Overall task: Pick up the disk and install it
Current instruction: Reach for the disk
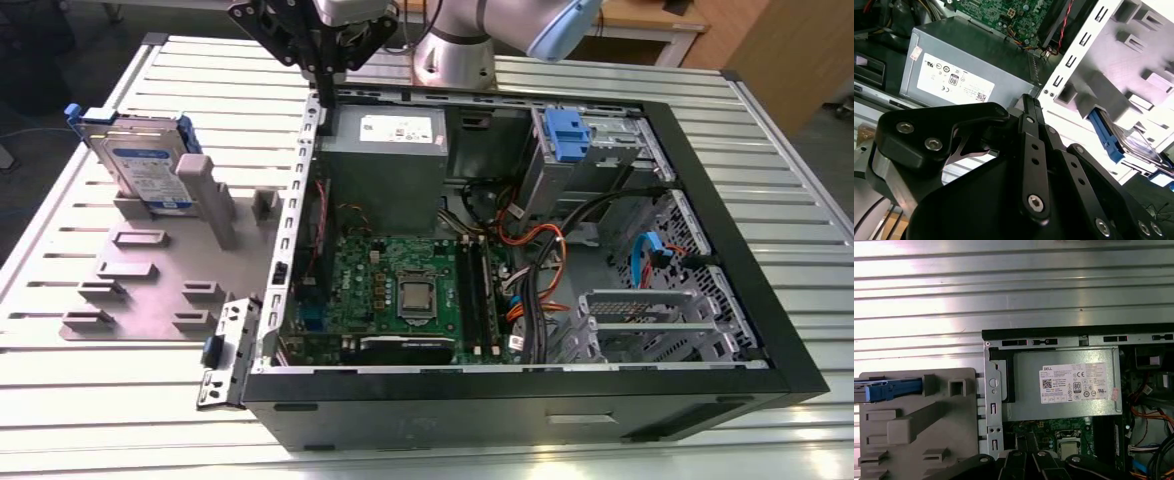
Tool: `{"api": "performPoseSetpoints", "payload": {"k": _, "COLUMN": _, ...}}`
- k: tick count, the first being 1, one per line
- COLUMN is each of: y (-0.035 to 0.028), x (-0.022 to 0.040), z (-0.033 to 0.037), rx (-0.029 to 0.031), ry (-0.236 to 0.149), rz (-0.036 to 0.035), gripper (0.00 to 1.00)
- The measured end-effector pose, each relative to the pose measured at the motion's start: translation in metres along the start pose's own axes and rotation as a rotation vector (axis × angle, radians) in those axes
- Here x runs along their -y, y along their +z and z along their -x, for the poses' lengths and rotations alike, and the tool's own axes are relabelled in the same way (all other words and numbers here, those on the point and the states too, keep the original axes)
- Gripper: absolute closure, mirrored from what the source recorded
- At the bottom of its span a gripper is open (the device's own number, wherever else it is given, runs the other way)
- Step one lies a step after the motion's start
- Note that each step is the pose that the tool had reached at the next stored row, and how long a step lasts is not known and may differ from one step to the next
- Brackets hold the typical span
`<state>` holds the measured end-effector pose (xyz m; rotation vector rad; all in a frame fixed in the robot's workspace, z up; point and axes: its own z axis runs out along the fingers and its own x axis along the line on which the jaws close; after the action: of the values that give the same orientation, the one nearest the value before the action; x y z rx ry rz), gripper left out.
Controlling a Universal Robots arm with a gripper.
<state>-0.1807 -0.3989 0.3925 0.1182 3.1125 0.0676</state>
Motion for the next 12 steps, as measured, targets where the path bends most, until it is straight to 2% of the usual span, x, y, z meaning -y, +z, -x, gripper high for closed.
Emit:
{"api": "performPoseSetpoints", "payload": {"k": 5, "y": 0.0000, "x": 0.0003, "z": -0.0033, "rx": 0.0000, "ry": 0.000, "rz": 0.0000, "gripper": 0.89}}
{"api": "performPoseSetpoints", "payload": {"k": 12, "y": 0.0000, "x": 0.0009, "z": -0.0122, "rx": 0.0000, "ry": 0.000, "rz": 0.0000, "gripper": 0.89}}
